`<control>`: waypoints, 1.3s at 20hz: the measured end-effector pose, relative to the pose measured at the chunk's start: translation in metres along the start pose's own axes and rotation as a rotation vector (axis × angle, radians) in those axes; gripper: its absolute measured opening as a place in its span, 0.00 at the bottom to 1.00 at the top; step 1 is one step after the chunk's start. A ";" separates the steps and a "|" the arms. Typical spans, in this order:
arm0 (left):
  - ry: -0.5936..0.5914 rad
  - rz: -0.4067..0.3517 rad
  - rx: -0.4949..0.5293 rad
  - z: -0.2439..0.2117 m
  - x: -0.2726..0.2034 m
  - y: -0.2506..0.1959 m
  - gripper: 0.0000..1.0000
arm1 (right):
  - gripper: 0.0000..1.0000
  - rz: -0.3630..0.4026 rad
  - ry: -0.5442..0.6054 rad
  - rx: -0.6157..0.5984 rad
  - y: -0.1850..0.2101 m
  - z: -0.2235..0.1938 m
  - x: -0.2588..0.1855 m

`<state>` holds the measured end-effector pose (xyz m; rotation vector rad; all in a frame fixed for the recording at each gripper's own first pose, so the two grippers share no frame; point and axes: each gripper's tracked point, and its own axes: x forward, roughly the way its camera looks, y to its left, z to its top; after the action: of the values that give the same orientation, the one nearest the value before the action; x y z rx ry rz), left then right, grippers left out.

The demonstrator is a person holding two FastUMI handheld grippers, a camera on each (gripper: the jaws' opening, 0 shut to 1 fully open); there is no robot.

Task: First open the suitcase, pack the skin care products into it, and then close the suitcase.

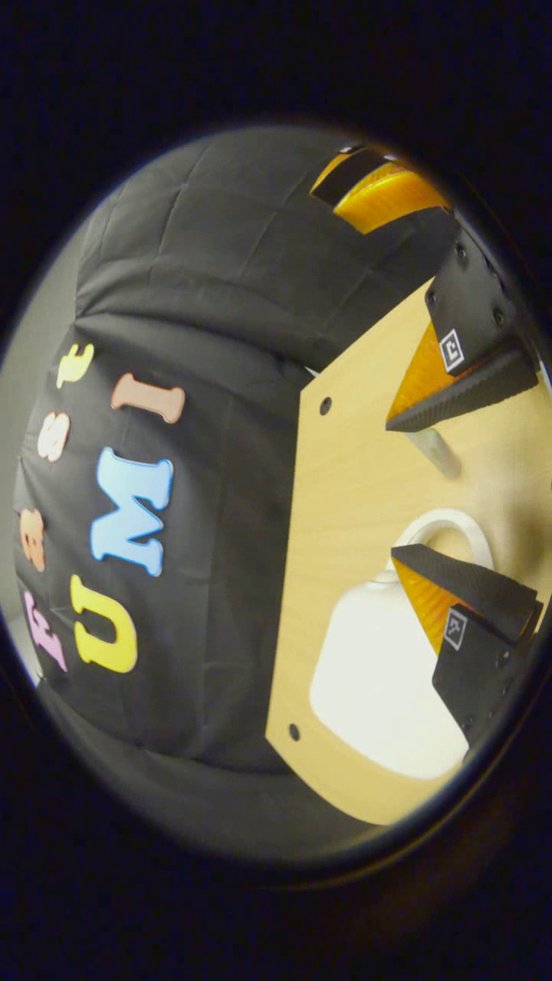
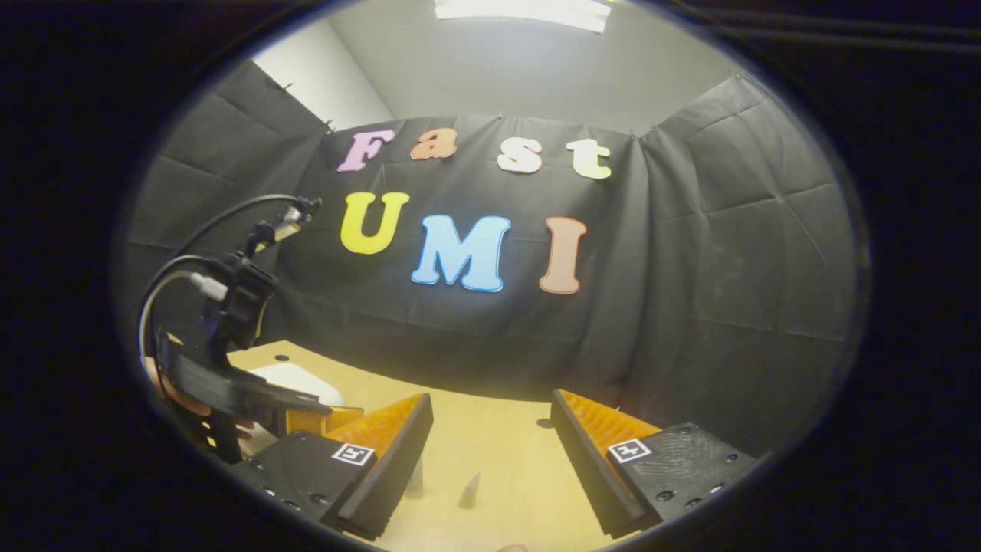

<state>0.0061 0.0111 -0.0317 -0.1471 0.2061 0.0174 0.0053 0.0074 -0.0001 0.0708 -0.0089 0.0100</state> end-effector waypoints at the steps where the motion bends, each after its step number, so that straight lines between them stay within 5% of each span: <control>1: 0.103 0.042 0.008 -0.010 -0.001 0.016 0.95 | 0.94 0.004 0.008 0.020 0.000 -0.002 0.002; 4: 0.321 0.100 -0.019 -0.027 0.016 0.038 0.95 | 0.94 0.028 0.030 0.088 -0.005 -0.015 0.009; 13: 0.666 0.140 -0.024 -0.091 0.069 0.050 0.94 | 0.94 0.075 0.127 0.145 -0.011 -0.042 0.032; 14: 0.682 0.136 -0.016 -0.095 0.073 0.049 0.86 | 0.94 0.075 0.132 0.146 -0.012 -0.044 0.033; 16: 0.712 0.146 -0.004 -0.103 0.081 0.051 0.85 | 0.94 0.069 0.146 0.153 -0.016 -0.048 0.035; 20: 0.760 0.171 -0.008 -0.112 0.084 0.059 0.37 | 0.94 0.038 0.145 0.142 -0.029 -0.047 0.034; 21: 0.760 0.178 -0.025 -0.111 0.086 0.062 0.39 | 0.94 0.033 0.147 0.140 -0.032 -0.048 0.033; 22: 0.765 0.169 -0.035 -0.108 0.085 0.060 0.22 | 0.94 0.032 0.150 0.139 -0.033 -0.049 0.034; 26: 0.730 0.130 -0.022 -0.073 0.081 0.048 0.19 | 0.94 0.056 0.139 0.148 -0.031 -0.042 0.030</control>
<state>0.0691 0.0484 -0.1256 -0.1569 0.9439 0.0961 0.0357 -0.0202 -0.0442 0.2182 0.1292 0.0713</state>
